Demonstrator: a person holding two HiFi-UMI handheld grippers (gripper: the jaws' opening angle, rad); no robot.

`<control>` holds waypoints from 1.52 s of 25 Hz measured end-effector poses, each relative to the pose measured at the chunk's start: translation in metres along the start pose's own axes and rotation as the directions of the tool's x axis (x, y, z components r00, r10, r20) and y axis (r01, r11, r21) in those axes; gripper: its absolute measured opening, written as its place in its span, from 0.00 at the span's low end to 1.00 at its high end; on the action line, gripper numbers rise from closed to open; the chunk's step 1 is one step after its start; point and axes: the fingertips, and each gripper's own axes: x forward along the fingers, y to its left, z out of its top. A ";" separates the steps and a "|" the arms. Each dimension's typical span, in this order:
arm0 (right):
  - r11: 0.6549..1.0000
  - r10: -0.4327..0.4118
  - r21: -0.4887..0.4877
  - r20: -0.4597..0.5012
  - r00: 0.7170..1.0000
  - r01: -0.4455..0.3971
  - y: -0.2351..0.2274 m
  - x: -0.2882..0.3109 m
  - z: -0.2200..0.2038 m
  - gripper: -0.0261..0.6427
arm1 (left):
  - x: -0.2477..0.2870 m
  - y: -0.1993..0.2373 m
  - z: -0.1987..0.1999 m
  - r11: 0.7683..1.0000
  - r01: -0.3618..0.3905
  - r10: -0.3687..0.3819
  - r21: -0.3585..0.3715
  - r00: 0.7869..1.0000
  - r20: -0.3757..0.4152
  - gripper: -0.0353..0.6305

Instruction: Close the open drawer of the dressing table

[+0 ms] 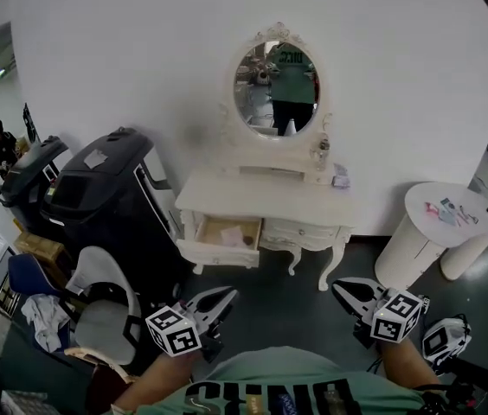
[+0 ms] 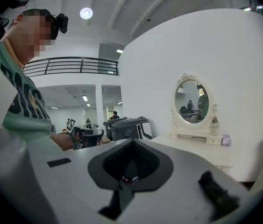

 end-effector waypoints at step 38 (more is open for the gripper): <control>0.974 -0.226 0.027 0.033 0.974 0.225 -0.232 0.058 0.055 0.06 | 0.239 0.134 0.066 0.968 0.252 -0.250 0.015 0.966 -0.066 0.07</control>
